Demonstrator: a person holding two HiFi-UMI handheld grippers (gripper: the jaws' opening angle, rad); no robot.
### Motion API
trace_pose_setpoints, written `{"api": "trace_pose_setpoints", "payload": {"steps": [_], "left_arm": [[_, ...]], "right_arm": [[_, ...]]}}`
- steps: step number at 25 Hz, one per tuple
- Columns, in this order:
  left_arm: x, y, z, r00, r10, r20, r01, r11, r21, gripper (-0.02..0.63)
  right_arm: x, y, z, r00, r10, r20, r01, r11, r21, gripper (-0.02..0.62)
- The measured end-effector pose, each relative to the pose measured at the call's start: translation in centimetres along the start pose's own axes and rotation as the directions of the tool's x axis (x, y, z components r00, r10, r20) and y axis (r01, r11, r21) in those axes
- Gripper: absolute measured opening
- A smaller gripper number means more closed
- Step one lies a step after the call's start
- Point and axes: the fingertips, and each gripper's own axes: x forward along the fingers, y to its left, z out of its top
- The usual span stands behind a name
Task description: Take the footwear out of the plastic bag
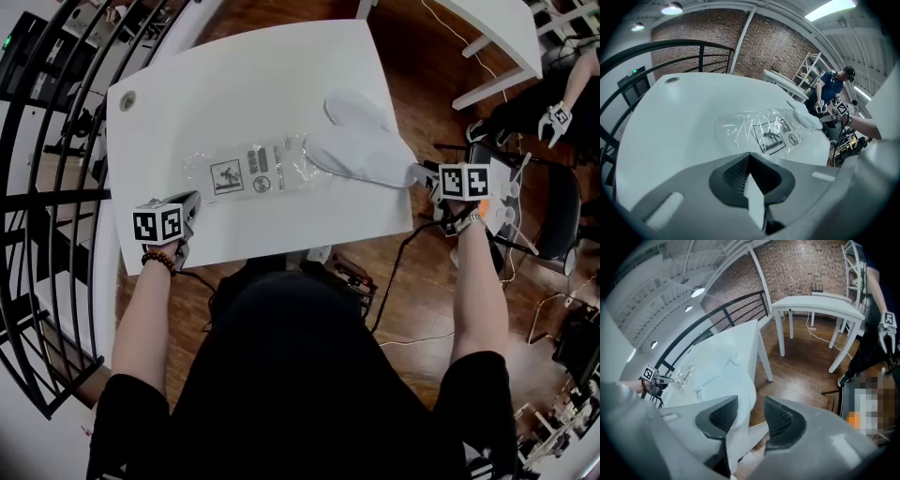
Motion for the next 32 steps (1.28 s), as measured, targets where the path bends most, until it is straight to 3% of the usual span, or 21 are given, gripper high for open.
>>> {"api": "trace_pose_setpoints", "payload": {"steps": [5,14,16,19,22,26,29,32], "left_arm": [[0.0,-0.2,-0.3,1.0,-0.002,0.003,0.002,1.0,-0.001,0.017],[0.0,-0.2,-0.5,1.0,0.002,0.004,-0.002,1.0,-0.006,0.015],[-0.1,-0.2,-0.6,1.0,0.002,0.006,-0.002,1.0,-0.007,0.017],[-0.2,-0.4,-0.5,1.0,0.001,0.008,0.0,1.0,-0.008,0.017],[-0.2,-0.4,-0.7,1.0,-0.002,0.005,0.002,1.0,-0.014,0.015],[-0.5,-0.2,-0.5,1.0,0.013,0.014,-0.013,1.0,-0.011,0.015],[-0.6,-0.3,-0.3,1.0,0.013,0.022,-0.012,1.0,-0.016,0.015],[-0.6,-0.1,-0.4,0.999,0.024,0.029,-0.024,0.999,-0.022,0.015]], "right_arm": [[0.5,1.3,-1.2,0.993,0.115,-0.012,-0.113,0.99,0.089,0.176],[0.2,2.8,-1.0,0.982,0.191,-0.013,-0.189,0.978,0.093,0.187],[0.4,3.1,-0.7,0.984,0.175,-0.019,-0.174,0.983,0.051,0.201],[0.2,4.0,0.5,0.993,0.114,-0.023,-0.116,0.985,-0.126,0.204],[0.5,6.8,1.5,0.995,0.082,-0.054,-0.096,0.93,-0.355,0.263],[1.8,10.7,1.6,0.992,0.034,-0.125,-0.102,0.805,-0.585,0.34],[3.0,11.9,0.8,0.985,-0.013,-0.172,-0.11,0.717,-0.689,0.364],[4.1,12.1,0.1,0.978,-0.055,-0.204,-0.115,0.668,-0.735,0.422]]}}
